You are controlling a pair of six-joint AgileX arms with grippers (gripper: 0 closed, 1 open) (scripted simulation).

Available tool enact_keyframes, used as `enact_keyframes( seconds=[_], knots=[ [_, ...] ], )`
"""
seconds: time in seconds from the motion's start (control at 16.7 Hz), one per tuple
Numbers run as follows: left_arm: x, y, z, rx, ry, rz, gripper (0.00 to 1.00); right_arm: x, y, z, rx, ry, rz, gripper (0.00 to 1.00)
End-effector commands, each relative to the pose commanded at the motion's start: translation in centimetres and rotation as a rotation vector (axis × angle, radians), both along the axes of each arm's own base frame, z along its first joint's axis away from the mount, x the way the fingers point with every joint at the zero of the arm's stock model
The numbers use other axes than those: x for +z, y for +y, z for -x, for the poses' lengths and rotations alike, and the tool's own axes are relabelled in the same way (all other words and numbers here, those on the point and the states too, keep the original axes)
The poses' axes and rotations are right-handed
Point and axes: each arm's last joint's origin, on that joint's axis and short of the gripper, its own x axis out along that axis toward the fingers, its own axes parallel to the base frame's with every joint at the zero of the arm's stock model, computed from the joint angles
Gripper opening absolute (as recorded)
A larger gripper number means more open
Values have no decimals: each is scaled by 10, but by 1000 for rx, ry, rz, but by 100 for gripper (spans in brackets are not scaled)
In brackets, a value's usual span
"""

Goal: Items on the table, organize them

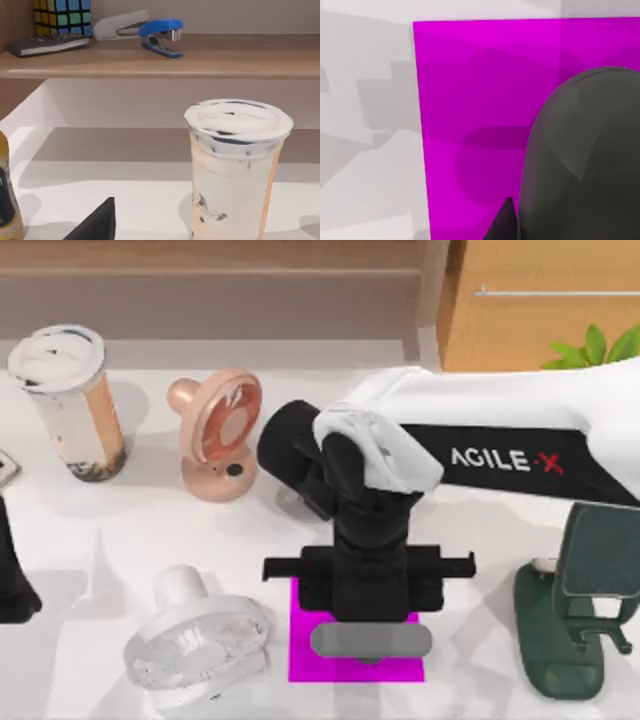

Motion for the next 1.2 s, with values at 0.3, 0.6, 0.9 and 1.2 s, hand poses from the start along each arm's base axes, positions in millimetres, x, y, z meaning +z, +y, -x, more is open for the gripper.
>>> enact_keyframes(
  seconds=[0.3,0.6,0.9,1.2],
  knots=[
    [0,0,0,0,0,0,100,9,7,2,18,-64,-27,0],
    [0,0,0,0,0,0,100,9,7,2,18,-64,-27,30],
    [0,0,0,0,0,0,100,9,7,2,18,-64,-27,68],
    [0,0,0,0,0,0,100,9,7,2,18,-64,-27,100]
  ],
)
